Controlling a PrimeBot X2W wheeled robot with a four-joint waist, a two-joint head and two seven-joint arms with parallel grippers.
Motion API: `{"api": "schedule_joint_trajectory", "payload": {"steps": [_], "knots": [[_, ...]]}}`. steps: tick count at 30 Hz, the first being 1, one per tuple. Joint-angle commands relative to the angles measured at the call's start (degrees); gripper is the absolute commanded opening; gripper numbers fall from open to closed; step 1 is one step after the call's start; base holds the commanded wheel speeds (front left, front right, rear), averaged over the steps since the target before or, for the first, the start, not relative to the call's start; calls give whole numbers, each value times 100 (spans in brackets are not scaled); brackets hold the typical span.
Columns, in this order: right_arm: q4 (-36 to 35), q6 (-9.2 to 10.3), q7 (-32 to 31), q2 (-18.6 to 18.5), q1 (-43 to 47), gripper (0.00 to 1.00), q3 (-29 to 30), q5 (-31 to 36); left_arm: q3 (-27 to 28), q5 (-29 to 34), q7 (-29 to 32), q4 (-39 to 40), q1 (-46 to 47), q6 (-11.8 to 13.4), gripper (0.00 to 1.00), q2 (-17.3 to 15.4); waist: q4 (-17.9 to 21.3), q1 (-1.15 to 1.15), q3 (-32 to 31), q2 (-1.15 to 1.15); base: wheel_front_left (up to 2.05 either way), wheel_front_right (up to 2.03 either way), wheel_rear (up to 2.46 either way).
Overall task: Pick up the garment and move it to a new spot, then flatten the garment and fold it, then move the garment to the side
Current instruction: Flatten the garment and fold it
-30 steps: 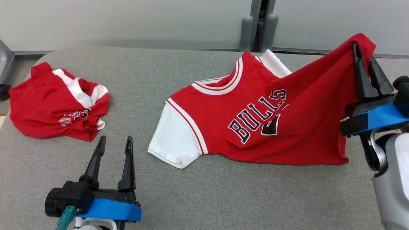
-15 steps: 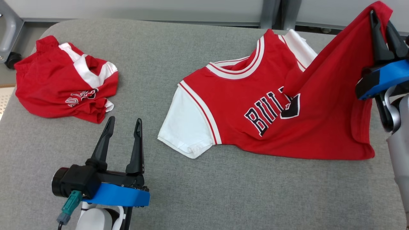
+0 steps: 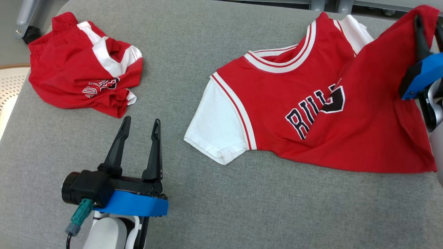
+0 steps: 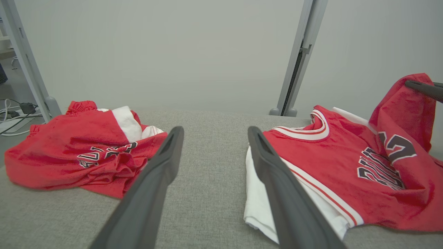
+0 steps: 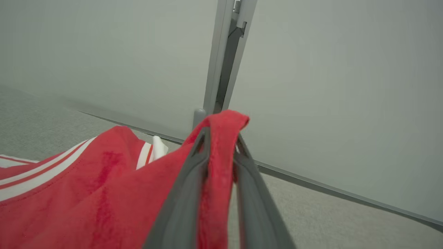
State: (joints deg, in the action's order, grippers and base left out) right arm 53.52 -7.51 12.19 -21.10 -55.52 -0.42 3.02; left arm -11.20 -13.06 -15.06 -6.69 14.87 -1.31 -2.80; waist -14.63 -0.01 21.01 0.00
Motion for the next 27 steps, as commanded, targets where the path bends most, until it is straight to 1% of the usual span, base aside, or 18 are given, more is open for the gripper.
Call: {"api": "schedule_joint_trajectory", "payload": {"steps": [1,4,6,7,12,14,19,20,27], "knots": [[218,3,103,30,-114,100,84,0,5,-14,-17,7,61,30,100,-18,23,1,-4,0,0,0,0],[403,4,232,91,-105,100,133,51,45,20,-17,-12,38,39,100,-19,118,1,-68,0,0,0,0],[331,4,291,125,7,100,250,96,95,64,-17,-29,-9,43,100,-19,223,1,-146,0,0,0,0],[239,3,293,218,98,100,301,88,130,76,-17,-42,-40,39,100,-19,283,1,-192,0,0,0,0],[-1018,3,291,514,900,100,544,40,285,178,-17,-93,-155,-37,100,-19,608,1,-512,0,0,0,0],[-1558,3,293,648,1310,100,500,-4,344,228,-17,-122,-228,-72,100,-20,724,1,-647,0,0,0,0],[-2601,3,295,864,2396,100,356,-245,525,359,-17,-182,-423,-136,100,-21,1001,1,-1004,0,0,0,0],[-2601,3,295,864,2396,100,356,-245,525,359,-17,-182,-423,-136,100,-21,1001,1,-1004,0,0,0,0],[-3472,3,295,1246,3638,100,202,-518,704,466,-17,-239,-737,-225,100,-19,1247,1,-1393,0,0,0,0]]}}
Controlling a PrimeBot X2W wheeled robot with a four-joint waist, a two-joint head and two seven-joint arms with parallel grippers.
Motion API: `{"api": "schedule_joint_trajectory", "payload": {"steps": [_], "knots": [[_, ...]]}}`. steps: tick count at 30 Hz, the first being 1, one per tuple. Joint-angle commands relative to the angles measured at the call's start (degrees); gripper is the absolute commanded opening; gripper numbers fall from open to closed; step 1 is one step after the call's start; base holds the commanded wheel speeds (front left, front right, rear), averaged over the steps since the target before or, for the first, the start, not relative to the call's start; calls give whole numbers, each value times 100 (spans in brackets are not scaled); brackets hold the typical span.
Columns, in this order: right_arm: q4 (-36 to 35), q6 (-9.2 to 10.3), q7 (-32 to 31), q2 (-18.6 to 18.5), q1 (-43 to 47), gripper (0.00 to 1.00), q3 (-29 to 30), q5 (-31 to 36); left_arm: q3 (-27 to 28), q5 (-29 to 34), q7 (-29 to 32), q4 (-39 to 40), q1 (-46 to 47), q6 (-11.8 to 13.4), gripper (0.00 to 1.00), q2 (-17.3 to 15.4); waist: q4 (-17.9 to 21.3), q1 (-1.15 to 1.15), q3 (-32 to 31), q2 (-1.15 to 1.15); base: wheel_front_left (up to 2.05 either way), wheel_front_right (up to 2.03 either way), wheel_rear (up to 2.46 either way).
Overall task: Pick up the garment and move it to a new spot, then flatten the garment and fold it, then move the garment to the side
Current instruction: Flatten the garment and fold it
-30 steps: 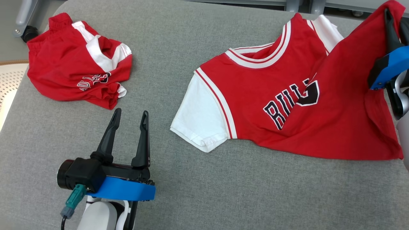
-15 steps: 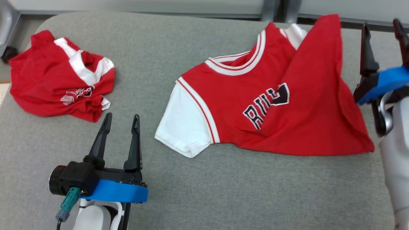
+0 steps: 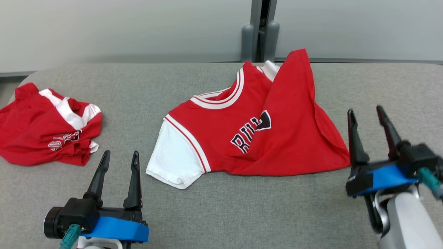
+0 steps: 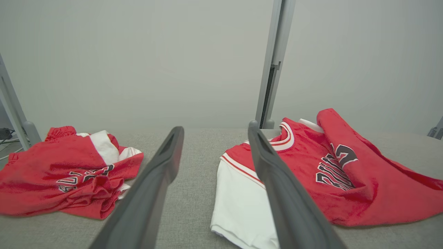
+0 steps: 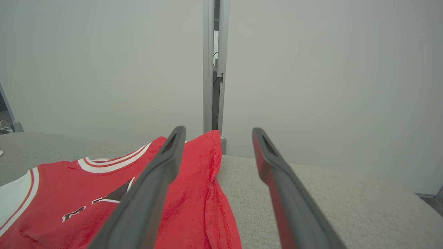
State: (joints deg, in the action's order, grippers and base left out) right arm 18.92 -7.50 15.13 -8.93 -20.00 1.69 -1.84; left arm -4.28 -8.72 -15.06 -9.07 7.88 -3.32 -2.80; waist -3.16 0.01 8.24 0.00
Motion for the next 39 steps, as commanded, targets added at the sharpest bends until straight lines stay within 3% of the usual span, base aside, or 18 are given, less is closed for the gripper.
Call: {"api": "schedule_joint_trajectory", "payload": {"steps": [1,10,18,39], "knots": [[-94,2,0,84,246,100,-15,-52,19,29,-17,-10,-72,-22,100,-20,111,-1,-154,0,0,0,0],[-700,2,1,435,1411,100,80,-57,107,105,-17,-83,-342,-66,100,-20,134,-1,-433,0,0,0,0],[-715,2,2,555,1992,100,194,-26,218,180,-17,-129,-553,-69,100,-20,129,-1,-591,0,0,0,0],[-547,2,2,610,1854,100,305,85,264,359,-17,-296,-398,-141,100,-20,174,-1,-615,0,0,0,0]]}}
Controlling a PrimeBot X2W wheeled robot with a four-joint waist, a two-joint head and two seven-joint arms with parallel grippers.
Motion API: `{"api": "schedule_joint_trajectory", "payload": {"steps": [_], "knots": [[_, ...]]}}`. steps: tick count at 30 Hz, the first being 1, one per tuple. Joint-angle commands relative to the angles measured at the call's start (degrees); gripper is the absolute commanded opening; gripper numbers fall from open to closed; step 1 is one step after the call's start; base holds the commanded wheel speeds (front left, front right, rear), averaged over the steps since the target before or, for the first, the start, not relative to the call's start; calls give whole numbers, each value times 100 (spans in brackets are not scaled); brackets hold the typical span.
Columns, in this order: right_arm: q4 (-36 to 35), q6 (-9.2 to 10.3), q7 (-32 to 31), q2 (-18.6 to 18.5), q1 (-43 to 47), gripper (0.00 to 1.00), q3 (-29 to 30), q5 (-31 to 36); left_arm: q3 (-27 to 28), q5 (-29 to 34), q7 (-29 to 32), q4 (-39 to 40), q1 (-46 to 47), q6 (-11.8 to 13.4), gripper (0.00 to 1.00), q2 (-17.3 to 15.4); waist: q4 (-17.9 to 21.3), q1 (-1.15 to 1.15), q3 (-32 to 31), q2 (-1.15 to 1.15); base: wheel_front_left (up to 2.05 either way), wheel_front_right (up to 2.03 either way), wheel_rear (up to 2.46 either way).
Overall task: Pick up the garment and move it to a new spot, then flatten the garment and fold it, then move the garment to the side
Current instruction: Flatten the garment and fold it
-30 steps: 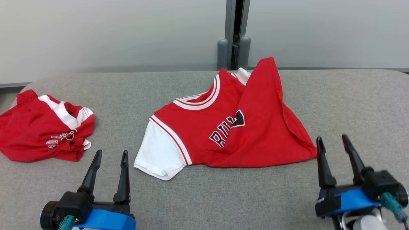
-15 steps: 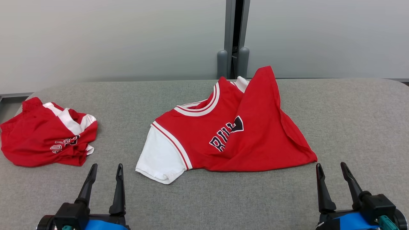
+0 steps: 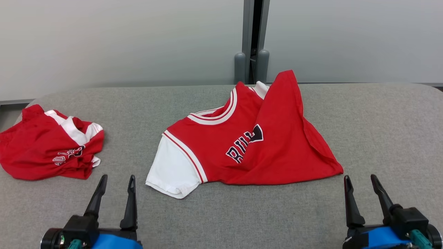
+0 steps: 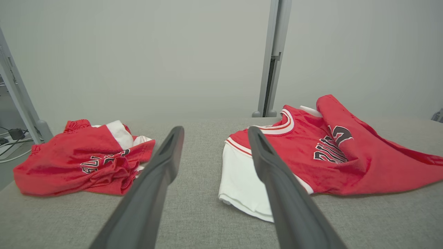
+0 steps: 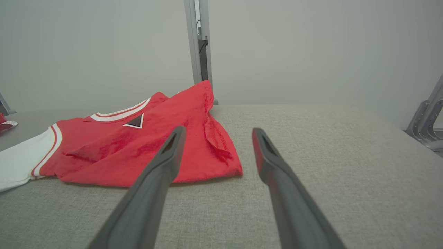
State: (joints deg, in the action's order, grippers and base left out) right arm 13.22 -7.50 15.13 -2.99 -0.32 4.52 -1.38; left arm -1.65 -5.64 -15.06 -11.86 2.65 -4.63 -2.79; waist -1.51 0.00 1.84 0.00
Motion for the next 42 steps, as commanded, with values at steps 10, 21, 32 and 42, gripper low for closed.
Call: {"api": "schedule_joint_trajectory", "payload": {"steps": [10,21,32,42], "knots": [[936,2,2,-179,-1096,100,130,369,-218,233,-17,-891,1003,-205,100,-184,104,0,454,0,0,0,0],[2306,2,1,-295,-2084,100,144,528,-655,202,-17,-2154,1821,-281,100,-361,149,0,1024,0,0,0,0],[3290,2,1,-303,-2637,100,164,566,-875,82,-17,-2899,2166,-289,100,-351,95,0,1352,0,0,0,0],[3665,-1,-21,-160,-2684,0,-162,286,-1164,-123,-3,-3160,2250,-292,0,-300,80,0,1413,0,0,0,0]]}}
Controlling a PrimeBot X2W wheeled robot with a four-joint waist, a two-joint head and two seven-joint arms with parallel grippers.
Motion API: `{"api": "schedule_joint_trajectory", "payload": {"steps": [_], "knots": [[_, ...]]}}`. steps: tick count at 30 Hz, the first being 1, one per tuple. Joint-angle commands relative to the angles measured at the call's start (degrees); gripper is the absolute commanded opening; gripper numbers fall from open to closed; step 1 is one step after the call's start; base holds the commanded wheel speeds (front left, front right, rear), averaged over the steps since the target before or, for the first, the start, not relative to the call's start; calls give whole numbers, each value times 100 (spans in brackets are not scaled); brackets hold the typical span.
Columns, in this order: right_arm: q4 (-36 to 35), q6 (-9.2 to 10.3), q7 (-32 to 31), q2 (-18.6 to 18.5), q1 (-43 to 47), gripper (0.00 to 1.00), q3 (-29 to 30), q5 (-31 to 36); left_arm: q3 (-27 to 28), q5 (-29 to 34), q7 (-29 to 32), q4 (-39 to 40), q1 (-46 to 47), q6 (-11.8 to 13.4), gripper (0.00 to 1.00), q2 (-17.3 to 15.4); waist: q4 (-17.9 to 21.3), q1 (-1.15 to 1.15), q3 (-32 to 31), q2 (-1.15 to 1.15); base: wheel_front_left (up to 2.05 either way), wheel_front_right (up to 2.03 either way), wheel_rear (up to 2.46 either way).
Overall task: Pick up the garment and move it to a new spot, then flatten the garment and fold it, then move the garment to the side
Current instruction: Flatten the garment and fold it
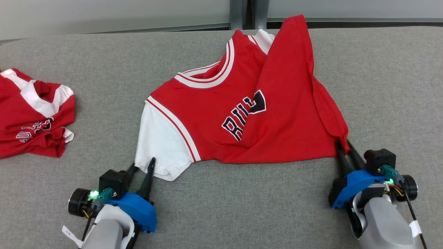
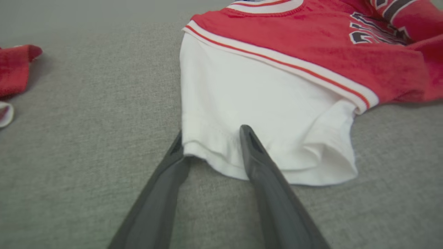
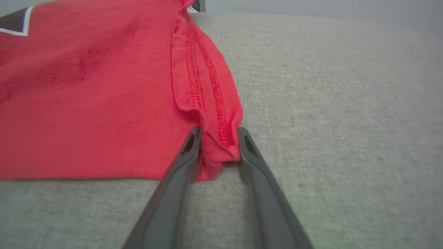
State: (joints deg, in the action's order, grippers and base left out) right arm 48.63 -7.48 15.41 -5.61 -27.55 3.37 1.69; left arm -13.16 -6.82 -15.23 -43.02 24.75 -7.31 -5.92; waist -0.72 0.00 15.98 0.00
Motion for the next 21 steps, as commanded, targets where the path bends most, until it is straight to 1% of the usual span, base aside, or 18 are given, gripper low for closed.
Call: {"api": "schedule_joint_trajectory", "payload": {"steps": [1,7,12,18,21], "knots": [[94,-1,-48,91,31,0,-68,-72,-32,-29,15,-19,51,-24,0,15,2,0,-3,0,0,0,0],[-209,-1,-28,62,146,0,-228,-259,57,-179,12,265,-138,-22,0,16,8,0,-165,0,0,0,0],[-608,0,-27,32,512,0,-324,-428,227,-203,9,724,-541,-16,0,57,1,0,-451,0,0,0,0],[-1192,0,-27,18,1281,0,-392,-543,462,-163,9,1425,-1266,-3,0,131,-36,0,-823,0,0,0,0],[-1503,0,-27,78,1798,0,-400,-685,538,-120,9,1752,-1685,9,0,162,-65,0,-959,0,0,0,0]]}}
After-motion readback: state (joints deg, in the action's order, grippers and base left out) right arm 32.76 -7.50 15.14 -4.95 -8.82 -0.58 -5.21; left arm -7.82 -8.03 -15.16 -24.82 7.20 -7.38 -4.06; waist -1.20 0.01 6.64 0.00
